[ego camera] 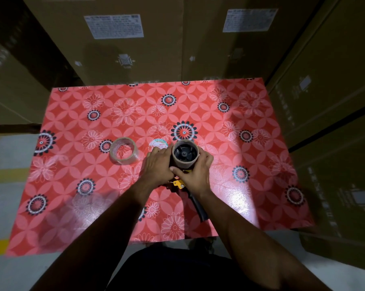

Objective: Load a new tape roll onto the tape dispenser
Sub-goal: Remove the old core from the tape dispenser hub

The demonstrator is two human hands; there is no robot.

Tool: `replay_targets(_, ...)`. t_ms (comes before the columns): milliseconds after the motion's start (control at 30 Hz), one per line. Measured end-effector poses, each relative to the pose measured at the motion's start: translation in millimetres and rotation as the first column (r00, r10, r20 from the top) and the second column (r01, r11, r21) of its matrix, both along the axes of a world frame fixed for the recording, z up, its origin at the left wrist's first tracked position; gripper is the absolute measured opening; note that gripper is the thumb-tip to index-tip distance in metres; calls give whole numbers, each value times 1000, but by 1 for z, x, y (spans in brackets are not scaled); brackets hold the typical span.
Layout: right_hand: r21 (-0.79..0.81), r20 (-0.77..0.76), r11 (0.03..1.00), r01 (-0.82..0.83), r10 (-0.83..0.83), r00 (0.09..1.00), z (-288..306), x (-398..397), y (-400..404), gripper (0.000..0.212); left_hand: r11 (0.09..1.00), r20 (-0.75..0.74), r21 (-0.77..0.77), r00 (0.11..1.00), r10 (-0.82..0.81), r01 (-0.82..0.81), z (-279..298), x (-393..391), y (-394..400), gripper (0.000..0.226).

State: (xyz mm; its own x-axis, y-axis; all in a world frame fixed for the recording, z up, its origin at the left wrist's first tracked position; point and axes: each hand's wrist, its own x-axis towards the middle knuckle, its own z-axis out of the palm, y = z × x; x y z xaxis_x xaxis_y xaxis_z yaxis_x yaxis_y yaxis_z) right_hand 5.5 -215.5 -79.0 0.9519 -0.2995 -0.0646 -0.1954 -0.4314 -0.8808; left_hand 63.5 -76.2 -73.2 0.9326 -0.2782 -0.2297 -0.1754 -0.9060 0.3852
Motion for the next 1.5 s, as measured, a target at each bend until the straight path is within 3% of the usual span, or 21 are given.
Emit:
replay_targets(67,26,8,999,26,-27,1000,-1,0,-3,95,1000,13,-1,1000,-22,22,3,-1,0,74)
replay_targets(200,44,45,998,38,-40,998,0,-1,-8,76,1000,2,-22,1000,0,0,-2,-1,2,96)
replay_targets(300,7,49,1000,19,-20,999,-5,-2,-7,77,999,18,11,999,-39,39,-1,-1,2,81)
replay_targets(433,74,-3,997,2,-2,1000,-3,2,-5,86,999,33,25,998,-45,44,-1,0,2,64)
replay_targets(667,6,81,1000,24,-24,996,-5,1,-10,69,999,32,24,998,-48,48,-1,1,1,77)
replay_targets(900,13,30,999,44,-45,999,3,14,-3,91,999,40,-39,999,-30,31,2,-1,1,80)
replay_targets(1100,-22,102,998,60,-57,993,6,12,-2,80,999,63,-35,998,-31,33,-1,-4,4,70)
replay_targets(1233,-83,97,997,3,5,995,7,14,-2,87,999,36,25,999,-38,37,-1,-1,2,57)
replay_targets(1500,-44,88,999,12,-8,996,6,15,-4,89,1000,-3,21,1000,-17,18,1,3,-1,45)
